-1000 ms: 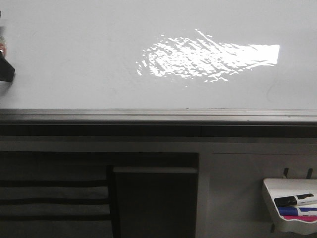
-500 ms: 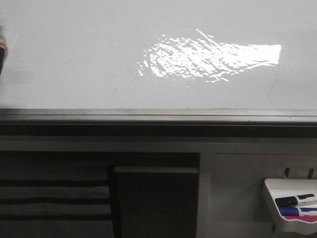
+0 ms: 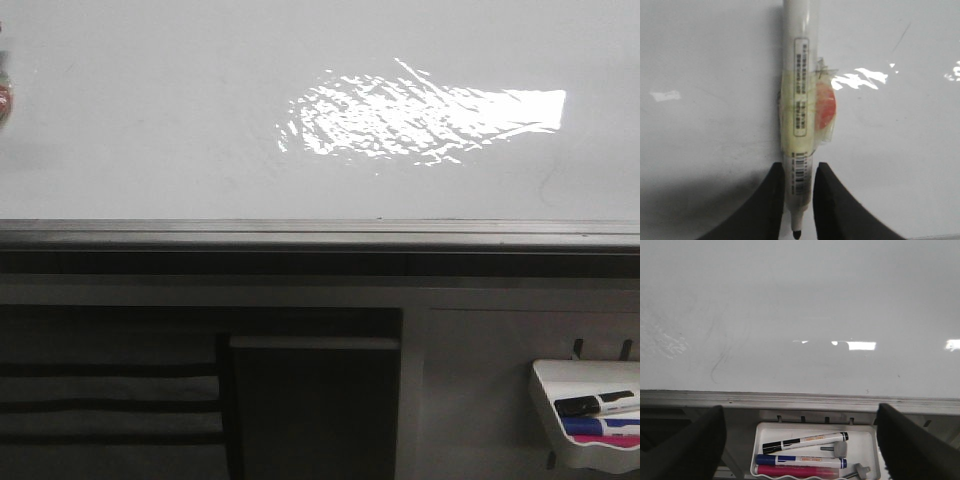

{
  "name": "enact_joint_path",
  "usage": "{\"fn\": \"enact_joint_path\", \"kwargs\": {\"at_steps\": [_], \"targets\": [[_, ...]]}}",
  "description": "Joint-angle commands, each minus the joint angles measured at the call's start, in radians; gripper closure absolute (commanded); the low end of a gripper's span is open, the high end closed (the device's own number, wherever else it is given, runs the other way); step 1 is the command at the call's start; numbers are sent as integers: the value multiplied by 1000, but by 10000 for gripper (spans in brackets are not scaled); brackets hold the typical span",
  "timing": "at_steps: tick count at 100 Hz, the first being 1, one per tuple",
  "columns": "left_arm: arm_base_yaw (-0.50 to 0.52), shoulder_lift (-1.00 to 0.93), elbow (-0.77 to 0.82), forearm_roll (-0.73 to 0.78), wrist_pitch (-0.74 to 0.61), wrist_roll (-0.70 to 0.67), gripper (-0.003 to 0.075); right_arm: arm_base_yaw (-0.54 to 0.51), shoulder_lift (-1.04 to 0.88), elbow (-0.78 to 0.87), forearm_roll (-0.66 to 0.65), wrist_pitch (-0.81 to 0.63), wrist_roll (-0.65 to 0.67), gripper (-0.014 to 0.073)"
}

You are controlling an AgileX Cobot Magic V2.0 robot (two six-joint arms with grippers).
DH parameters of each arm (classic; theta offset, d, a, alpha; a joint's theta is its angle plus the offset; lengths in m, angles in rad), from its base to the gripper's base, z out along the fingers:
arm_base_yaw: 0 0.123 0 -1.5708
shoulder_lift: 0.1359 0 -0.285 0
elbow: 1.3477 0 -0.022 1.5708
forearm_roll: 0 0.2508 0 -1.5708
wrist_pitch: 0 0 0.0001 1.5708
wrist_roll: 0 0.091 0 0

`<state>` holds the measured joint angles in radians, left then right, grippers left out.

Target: Write number 9 on whiteboard

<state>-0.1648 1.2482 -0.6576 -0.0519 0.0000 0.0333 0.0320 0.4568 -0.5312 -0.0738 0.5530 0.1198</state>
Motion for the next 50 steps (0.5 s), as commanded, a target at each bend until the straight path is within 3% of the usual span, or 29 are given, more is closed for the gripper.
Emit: {"fn": "enact_joint_path", "kwargs": {"at_steps": [1,50], "targets": [[-6,-65,-28,-2,-32,-5,609,-8,12,-40,15,-93,-10,50],[-11,54,-28,9,-105,-5,602,-8,12,-40,15,-71,-10,50]]}}
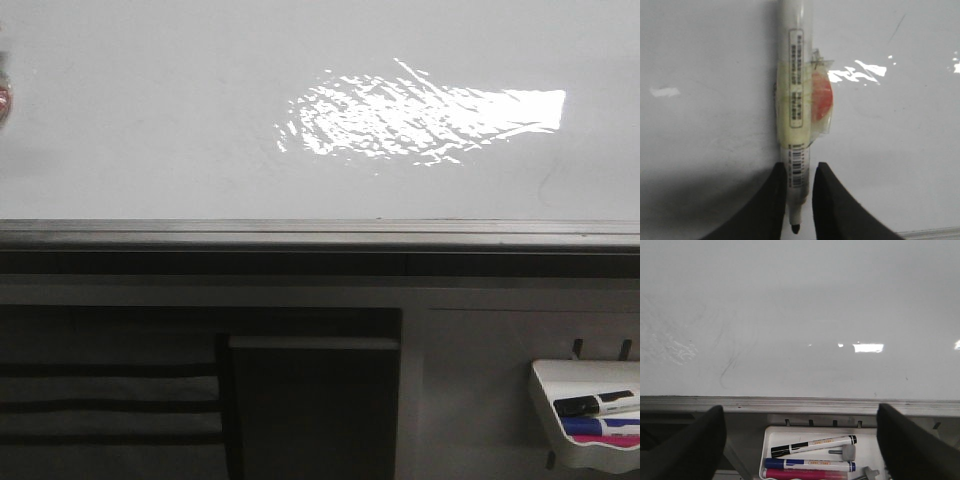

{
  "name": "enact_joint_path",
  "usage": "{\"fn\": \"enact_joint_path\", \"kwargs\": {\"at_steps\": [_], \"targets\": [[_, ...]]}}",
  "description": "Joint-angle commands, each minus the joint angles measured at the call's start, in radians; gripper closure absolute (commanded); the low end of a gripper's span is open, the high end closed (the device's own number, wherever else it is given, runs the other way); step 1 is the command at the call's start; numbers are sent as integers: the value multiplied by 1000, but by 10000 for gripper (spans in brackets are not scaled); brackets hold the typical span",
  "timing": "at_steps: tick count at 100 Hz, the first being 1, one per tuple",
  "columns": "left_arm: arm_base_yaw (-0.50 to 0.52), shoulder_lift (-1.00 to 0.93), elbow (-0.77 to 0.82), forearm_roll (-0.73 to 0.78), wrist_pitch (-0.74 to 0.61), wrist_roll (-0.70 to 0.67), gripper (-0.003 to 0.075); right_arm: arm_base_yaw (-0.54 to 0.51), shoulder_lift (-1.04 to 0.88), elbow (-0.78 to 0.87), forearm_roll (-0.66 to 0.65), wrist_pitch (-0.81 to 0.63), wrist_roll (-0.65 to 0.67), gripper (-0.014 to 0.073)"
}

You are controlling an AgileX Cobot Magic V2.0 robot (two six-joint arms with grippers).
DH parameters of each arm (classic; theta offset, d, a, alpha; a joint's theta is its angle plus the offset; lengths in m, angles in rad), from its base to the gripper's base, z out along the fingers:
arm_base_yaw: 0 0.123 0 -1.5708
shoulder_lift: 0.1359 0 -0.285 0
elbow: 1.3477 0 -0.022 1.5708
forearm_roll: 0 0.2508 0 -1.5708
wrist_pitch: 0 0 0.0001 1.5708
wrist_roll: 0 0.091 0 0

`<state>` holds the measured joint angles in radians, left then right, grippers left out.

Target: Write number 9 on whiteboard

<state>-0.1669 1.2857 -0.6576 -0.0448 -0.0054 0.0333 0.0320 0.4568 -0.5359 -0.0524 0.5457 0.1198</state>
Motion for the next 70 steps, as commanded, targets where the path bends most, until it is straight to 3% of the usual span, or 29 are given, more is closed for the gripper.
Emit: {"fn": "enact_joint_path", "kwargs": {"at_steps": [1,55,70], "targets": [[-9,19,-29,2,-99,-5,602,-8,12,-36,-6,-63,-10,50],[-9,51,-62,16,-98,-5,608,-8,12,-36,-6,-62,-10,50],[-9,26,-62,45,-91,-5,692,-8,12,-36,-6,-62,-10,50]]}}
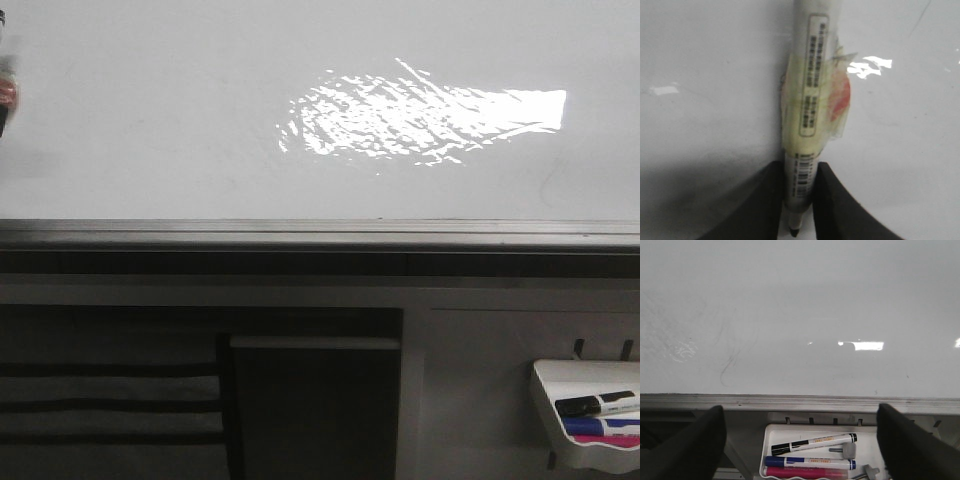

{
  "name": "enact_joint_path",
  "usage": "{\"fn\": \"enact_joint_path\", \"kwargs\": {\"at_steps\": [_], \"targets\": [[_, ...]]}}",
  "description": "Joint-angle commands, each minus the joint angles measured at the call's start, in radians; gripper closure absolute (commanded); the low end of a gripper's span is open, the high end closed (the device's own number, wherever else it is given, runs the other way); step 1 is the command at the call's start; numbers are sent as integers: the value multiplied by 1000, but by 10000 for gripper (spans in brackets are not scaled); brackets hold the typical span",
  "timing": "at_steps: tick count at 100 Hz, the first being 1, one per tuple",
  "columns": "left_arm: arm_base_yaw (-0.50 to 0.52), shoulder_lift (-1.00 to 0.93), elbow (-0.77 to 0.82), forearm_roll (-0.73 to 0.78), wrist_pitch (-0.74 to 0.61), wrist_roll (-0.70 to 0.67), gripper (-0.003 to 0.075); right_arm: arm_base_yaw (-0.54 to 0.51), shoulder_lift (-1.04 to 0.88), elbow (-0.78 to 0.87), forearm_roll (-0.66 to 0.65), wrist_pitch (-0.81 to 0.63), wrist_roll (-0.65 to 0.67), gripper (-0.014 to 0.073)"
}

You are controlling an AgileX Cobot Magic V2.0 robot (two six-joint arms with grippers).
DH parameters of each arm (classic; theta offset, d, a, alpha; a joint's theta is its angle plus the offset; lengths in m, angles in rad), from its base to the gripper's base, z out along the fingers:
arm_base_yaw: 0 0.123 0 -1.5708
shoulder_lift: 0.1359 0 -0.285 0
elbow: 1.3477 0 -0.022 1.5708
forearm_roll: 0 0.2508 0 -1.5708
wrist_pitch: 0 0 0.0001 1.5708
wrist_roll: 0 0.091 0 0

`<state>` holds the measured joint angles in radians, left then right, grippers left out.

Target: Write number 9 on whiteboard

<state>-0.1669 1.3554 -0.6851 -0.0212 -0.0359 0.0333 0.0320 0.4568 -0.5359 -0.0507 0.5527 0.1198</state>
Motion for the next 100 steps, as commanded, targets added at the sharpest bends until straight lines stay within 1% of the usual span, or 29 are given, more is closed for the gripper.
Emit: {"fn": "enact_joint_path", "kwargs": {"at_steps": [1,7,22,31,36,45,48,50,61,67,71,74,79,82,88,92,95,100], "targets": [[-9,-43,-35,21,-61,-5,703,-8,12,-36,-8,-69,-10,50],[-9,-51,-35,21,-61,-5,741,-8,12,-36,-8,-69,-10,50],[-9,-68,-35,14,-26,-5,741,-8,12,-36,-8,-64,-10,50],[-9,-101,-52,9,45,-5,741,-8,12,-36,-5,-50,-10,50],[-10,-126,-77,9,128,-5,741,-8,12,-39,8,-36,-10,50],[-18,-172,-144,9,353,3,741,-8,14,-63,43,15,-10,50],[-31,-185,-169,9,451,25,741,-8,17,-74,51,34,-10,50],[-36,-189,-188,9,491,46,741,-8,20,-82,57,47,-10,50],[-95,-197,-294,-11,807,192,741,-4,62,-142,80,131,-24,51],[-129,-197,-338,-52,951,298,741,-4,101,-178,127,191,-101,51],[-148,-197,-364,-95,1018,360,741,-4,127,-207,181,235,-162,51],[-167,-197,-378,-128,1076,429,741,-4,156,-228,230,269,-247,51],[-194,-197,-395,-199,1131,510,741,-4,200,-263,325,329,-363,51],[-209,-197,-402,-233,1149,547,741,-4,225,-287,400,364,-431,51],[-246,-197,-409,-293,1163,631,741,-4,282,-325,510,437,-575,51],[-269,-197,-411,-320,1166,663,741,-4,315,-353,582,485,-662,52],[-294,-197,-411,-330,1166,683,741,-4,346,-371,617,514,-742,53],[-332,-197,-411,-328,1166,706,741,-4,386,-404,654,554,-827,60]]}}
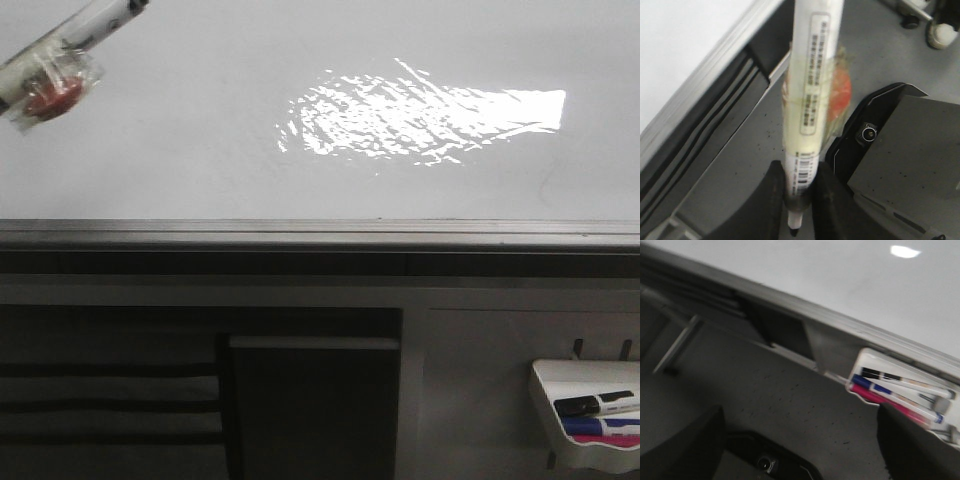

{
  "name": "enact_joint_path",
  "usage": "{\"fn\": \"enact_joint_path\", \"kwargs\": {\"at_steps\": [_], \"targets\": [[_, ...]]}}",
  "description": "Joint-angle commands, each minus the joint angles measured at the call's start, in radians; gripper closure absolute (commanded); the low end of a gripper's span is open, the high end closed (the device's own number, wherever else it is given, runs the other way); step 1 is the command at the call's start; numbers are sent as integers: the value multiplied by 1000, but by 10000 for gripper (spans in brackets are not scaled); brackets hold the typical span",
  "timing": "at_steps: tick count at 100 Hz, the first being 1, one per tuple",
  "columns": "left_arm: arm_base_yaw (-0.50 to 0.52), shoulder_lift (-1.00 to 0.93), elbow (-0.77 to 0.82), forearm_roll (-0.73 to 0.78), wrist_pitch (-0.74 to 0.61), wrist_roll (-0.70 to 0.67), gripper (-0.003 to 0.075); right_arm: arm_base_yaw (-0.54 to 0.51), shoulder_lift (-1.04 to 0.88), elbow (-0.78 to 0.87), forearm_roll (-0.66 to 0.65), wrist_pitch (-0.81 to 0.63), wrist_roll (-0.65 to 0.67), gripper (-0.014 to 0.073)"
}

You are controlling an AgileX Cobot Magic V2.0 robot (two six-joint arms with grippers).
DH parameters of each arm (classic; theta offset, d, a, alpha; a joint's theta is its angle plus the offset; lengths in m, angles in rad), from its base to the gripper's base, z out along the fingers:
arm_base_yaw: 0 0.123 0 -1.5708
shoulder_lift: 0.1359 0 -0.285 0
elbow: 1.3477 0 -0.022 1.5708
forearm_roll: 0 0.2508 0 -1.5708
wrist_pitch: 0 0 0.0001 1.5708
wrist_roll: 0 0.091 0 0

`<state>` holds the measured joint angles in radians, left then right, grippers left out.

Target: Write number 9 on whiteboard

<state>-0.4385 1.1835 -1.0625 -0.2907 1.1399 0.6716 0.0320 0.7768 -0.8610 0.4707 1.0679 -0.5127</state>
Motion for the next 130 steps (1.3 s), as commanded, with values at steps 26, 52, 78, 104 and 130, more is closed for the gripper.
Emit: {"fn": "enact_joint_path", "kwargs": {"at_steps": [26,52,78,104,130], "targets": [[-204,-25,-38,-52,-15,86,741,155,229,-218,230,48,-415,194],[-251,-25,-38,-28,-19,142,741,455,415,-357,186,-26,-457,199],[-251,-25,-38,-13,-56,186,741,666,574,-433,124,-147,-468,199],[-251,-25,-38,-11,-76,192,741,680,612,-431,143,-180,-475,254],[-251,-25,-38,-11,-76,195,741,680,612,-431,148,-187,-475,414]]}}
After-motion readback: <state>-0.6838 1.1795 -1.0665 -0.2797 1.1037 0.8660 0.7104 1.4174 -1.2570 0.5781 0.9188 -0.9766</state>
